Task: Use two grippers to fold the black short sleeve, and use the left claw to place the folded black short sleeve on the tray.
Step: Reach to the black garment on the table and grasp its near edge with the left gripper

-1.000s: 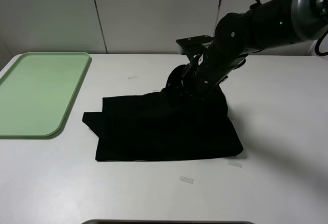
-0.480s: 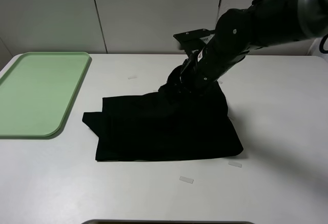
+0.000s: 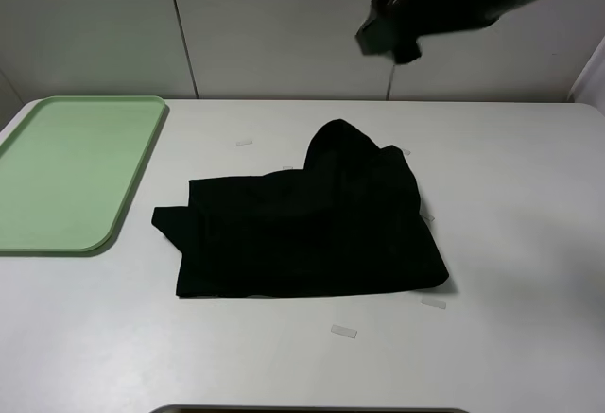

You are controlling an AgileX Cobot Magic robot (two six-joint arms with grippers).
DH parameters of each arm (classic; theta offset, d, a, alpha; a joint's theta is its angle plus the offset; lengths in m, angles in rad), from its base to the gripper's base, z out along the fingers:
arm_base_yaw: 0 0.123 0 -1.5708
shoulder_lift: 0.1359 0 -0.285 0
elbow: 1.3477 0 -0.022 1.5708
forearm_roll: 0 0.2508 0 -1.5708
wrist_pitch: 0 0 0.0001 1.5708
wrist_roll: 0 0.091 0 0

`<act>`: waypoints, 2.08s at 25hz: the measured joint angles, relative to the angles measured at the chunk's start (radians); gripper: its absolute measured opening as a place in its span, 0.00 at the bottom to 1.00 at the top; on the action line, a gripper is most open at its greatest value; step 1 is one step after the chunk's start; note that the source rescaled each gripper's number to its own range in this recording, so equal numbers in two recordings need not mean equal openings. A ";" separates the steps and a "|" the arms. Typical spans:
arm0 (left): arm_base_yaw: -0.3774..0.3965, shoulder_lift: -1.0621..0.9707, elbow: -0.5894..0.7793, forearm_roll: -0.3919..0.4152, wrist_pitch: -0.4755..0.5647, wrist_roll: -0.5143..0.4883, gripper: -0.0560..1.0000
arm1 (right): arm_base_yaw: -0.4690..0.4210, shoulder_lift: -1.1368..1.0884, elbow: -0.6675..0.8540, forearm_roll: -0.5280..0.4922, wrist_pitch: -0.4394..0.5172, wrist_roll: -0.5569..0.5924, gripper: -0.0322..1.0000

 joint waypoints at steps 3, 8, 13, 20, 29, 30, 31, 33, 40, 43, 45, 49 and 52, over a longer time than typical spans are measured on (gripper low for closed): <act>0.000 0.000 0.000 0.000 0.000 0.000 1.00 | -0.006 -0.166 0.000 -0.089 0.037 0.017 1.00; 0.000 0.000 0.000 0.000 0.000 0.000 1.00 | -0.081 -0.444 0.000 -0.105 0.105 0.076 1.00; 0.000 0.000 0.000 0.000 0.000 0.000 1.00 | -0.186 -0.698 0.001 -0.116 0.228 0.079 1.00; 0.000 0.000 0.000 0.000 0.000 0.000 1.00 | -0.204 -0.999 0.000 -0.111 0.410 0.079 1.00; 0.000 0.000 0.000 0.000 0.000 0.000 1.00 | -0.204 -1.218 0.032 -0.097 0.632 0.077 1.00; 0.000 0.000 0.000 0.000 0.000 0.000 1.00 | -0.204 -1.244 0.049 -0.092 0.647 0.076 1.00; 0.000 0.000 0.000 0.000 0.000 0.000 1.00 | -0.204 -1.273 0.073 -0.084 0.653 0.076 1.00; 0.000 0.000 0.000 0.000 0.000 0.000 1.00 | -0.204 -1.315 0.125 -0.066 0.673 0.076 1.00; 0.000 0.000 0.000 0.000 0.000 0.000 1.00 | -0.204 -1.325 0.294 0.038 0.748 0.045 1.00; 0.000 0.000 0.000 0.000 0.000 0.000 1.00 | -0.204 -1.325 0.387 0.062 0.751 0.014 1.00; 0.000 0.000 0.000 0.000 0.000 0.000 1.00 | -0.204 -1.325 0.448 0.073 0.742 -0.001 1.00; 0.000 0.000 0.000 0.000 0.000 0.000 1.00 | -0.204 -1.325 0.548 0.094 0.683 -0.008 1.00; 0.000 0.000 0.000 0.000 0.000 0.000 1.00 | -0.204 -1.325 0.559 0.111 0.648 -0.012 1.00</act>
